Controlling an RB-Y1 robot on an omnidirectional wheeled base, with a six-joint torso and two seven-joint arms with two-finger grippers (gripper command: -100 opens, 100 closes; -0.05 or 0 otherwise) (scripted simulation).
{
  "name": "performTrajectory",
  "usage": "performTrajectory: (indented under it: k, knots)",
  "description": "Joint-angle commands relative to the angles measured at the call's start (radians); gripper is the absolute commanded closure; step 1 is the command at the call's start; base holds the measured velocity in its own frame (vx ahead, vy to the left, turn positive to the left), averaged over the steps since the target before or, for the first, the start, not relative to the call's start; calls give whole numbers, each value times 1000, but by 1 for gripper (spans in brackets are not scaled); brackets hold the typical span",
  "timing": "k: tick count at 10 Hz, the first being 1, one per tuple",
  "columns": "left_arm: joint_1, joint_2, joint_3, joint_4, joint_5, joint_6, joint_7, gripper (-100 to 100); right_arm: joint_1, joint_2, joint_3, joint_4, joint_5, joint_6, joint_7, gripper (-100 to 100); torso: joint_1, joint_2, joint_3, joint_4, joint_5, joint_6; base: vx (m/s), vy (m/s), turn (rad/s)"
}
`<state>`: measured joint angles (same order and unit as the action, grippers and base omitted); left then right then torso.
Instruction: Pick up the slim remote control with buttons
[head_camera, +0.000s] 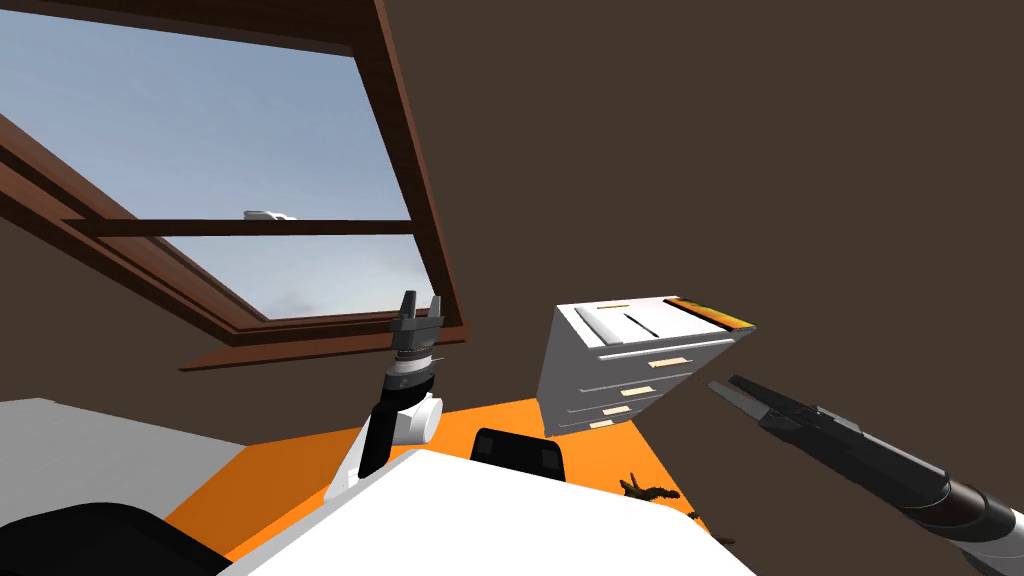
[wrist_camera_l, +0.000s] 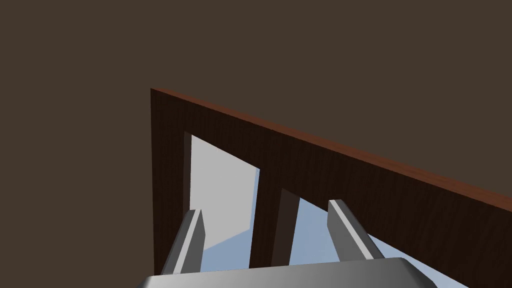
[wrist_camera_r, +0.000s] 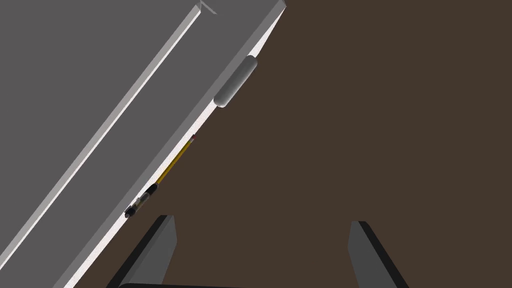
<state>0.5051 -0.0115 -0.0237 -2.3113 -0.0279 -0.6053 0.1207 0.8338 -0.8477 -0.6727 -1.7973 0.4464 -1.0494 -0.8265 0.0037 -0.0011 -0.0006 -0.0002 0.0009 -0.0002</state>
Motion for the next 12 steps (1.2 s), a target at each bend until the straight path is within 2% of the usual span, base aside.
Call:
performTrajectory:
  k: [1,2,3,4,5,7,8,9,10,11,12]
  knots:
    - [0,0,0,0,0,0,0,0,32,-50,-49,23,42,-34,-50,-100,0,0,0,0,0,0,26,66,72]
    - [0,0,0,0,0,0,0,0,32,-80,-49,23,42,-34,-59,-100,1,0,0,0,0,0,25,51,33]
    - [0,0,0,0,0,0,0,0,61,-111,-90,44,81,-63,-98,-100,0,-1,0,0,0,0,31,53,72]
    - [0,0,0,0,0,0,0,0,61,-141,-90,44,81,-63,-105,-100,0,-1,0,0,0,0,24,53,32]
    - [0,0,0,0,0,0,0,0,90,-172,-129,63,122,-92,-143,-100,0,-1,0,0,0,0,39,65,64]
    - [0,0,0,0,0,0,0,0,90,-213,-129,63,122,-92,-149,-100,0,-1,-1,0,0,0,17,34,18]
    - [0,0,0,0,0,0,0,0,120,-252,-168,81,163,-119,-193,-100,-2,0,0,0,-1,0,15,39,87]
    - [0,0,0,0,0,0,0,0,120,-278,-168,81,163,-119,-193,-100,-1,0,0,0,-1,0,20,41,35]
    - [0,0,0,0,0,0,0,0,150,-310,-205,98,206,-145,-236,-100,-1,0,0,0,0,0,43,56,84]
    - [0,0,0,0,0,0,0,0,150,-342,-205,98,206,-145,-236,-100,0,-1,-1,0,0,0,44,46,31]
    - [0,0,0,0,0,0,0,0,180,-374,-240,113,249,-170,-278,-100,-1,-2,-1,0,0,0,43,62,78]
